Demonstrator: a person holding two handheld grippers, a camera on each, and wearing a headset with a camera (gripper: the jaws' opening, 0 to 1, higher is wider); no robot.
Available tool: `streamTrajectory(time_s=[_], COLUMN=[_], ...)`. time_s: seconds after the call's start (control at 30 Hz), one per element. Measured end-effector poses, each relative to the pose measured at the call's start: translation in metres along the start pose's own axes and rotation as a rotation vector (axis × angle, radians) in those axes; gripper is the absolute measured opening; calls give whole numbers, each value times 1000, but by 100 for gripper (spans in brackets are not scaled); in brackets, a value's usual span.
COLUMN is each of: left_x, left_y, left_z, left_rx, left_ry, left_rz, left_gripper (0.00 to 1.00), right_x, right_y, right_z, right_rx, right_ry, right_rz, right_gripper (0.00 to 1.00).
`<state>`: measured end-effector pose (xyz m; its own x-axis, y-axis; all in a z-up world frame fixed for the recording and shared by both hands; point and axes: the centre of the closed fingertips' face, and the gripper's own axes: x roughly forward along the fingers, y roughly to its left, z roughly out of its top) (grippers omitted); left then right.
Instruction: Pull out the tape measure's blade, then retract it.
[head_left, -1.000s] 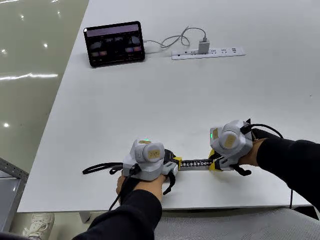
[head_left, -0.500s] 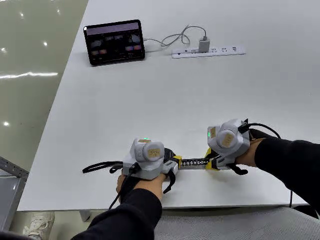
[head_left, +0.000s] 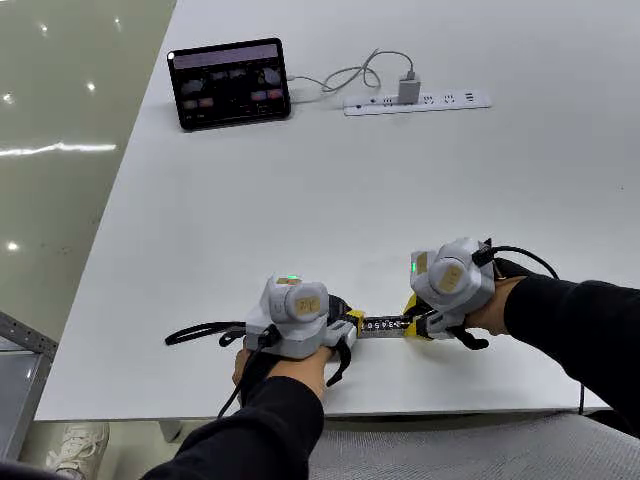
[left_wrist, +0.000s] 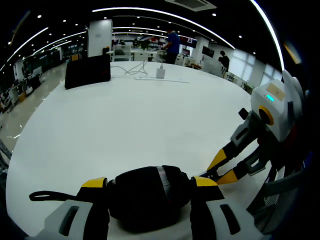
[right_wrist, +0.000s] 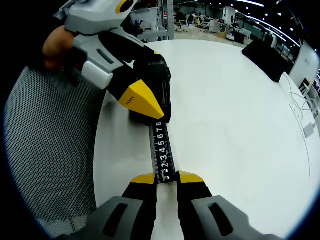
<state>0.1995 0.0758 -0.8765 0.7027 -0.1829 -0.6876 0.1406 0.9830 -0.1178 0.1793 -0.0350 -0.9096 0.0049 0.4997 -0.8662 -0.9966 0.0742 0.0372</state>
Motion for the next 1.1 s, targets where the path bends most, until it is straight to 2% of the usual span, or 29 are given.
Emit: streamTrajectory(time_s=[0.3, 0.57, 0.77, 1.1], left_x=[-1, -2, -2, -2], left_y=[3, 2, 3, 2], left_z=[1, 1, 1, 1], left_rx=[-34, -33, -53, -39], left_ry=[-6, -4, -3, -8], left_rz=[-19, -16, -17, -28], left_gripper=[60, 60, 60, 61], right_x=[1, 2, 4, 7], right_y=[0, -1, -1, 2], right_z=[4, 7, 13, 19], right_rx=[-4, -14, 12, 5], right_ry=[-28, -32, -49, -60], right_rz=[18, 25, 25, 33], right_gripper=[11, 11, 11, 11])
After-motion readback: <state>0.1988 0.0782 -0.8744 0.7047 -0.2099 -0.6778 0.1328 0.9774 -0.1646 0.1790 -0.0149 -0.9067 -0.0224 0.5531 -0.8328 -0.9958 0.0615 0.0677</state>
